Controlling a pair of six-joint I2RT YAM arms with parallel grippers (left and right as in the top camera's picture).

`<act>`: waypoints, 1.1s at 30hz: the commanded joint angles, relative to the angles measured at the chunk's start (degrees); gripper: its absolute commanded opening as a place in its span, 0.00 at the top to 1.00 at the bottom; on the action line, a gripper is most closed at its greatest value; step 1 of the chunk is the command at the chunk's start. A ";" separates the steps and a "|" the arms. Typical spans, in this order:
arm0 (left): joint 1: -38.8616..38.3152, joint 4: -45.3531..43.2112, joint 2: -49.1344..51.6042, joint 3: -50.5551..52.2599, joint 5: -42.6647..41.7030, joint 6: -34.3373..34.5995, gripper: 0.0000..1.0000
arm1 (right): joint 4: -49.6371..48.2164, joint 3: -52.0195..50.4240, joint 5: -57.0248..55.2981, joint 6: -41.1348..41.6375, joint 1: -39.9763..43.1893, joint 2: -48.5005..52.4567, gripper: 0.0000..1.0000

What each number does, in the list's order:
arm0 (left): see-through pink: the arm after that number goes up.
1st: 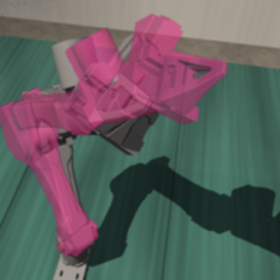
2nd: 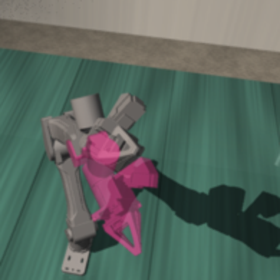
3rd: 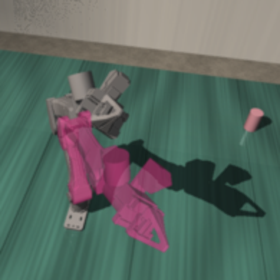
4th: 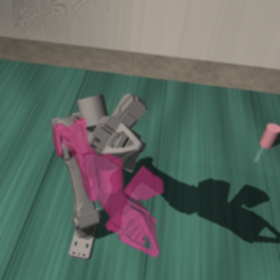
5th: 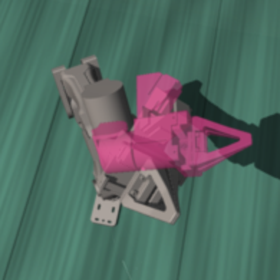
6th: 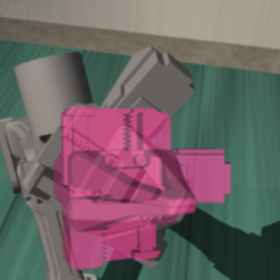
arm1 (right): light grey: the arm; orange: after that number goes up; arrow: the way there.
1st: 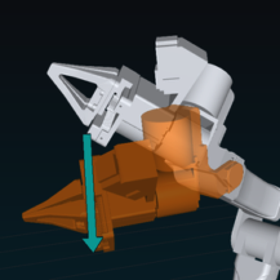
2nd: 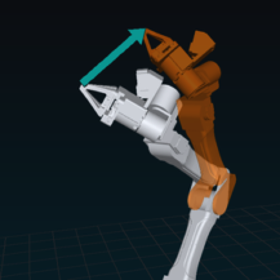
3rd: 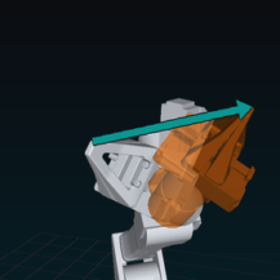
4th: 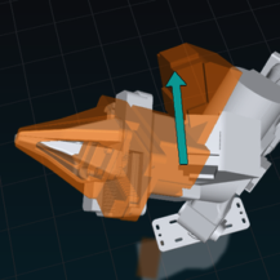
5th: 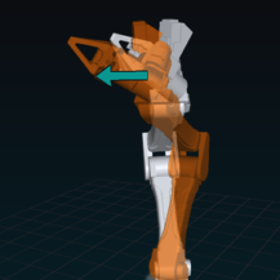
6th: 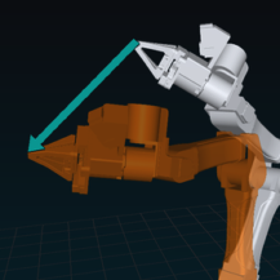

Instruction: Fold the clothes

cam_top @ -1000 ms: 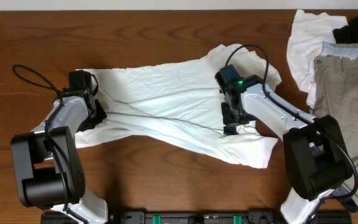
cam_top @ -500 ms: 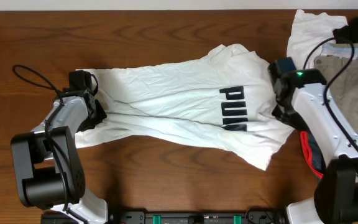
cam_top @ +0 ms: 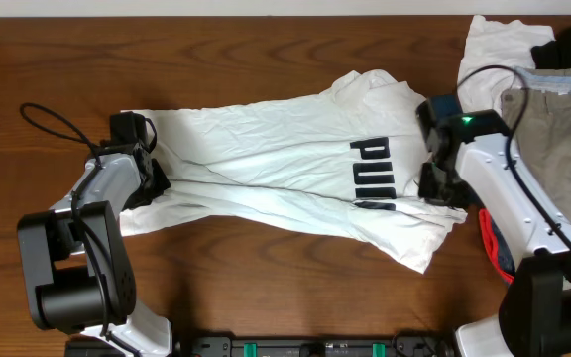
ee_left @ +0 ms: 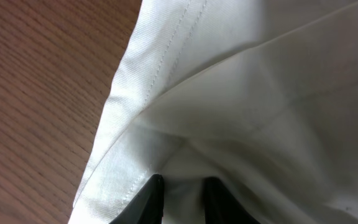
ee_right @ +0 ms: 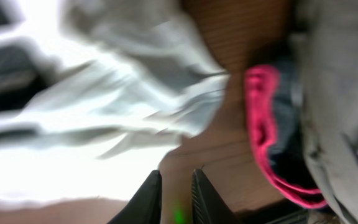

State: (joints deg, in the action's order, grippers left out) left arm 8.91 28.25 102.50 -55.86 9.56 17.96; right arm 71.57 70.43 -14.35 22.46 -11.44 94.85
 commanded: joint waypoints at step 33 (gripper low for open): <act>0.02 0.76 3.13 2.16 -4.61 -0.11 0.76 | -15.06 -13.94 9.64 -9.22 1.05 -0.98 0.71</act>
State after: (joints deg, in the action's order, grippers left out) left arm 8.97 28.25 102.50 -55.83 9.26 17.96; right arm 56.69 55.05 -3.57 12.16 -10.94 94.74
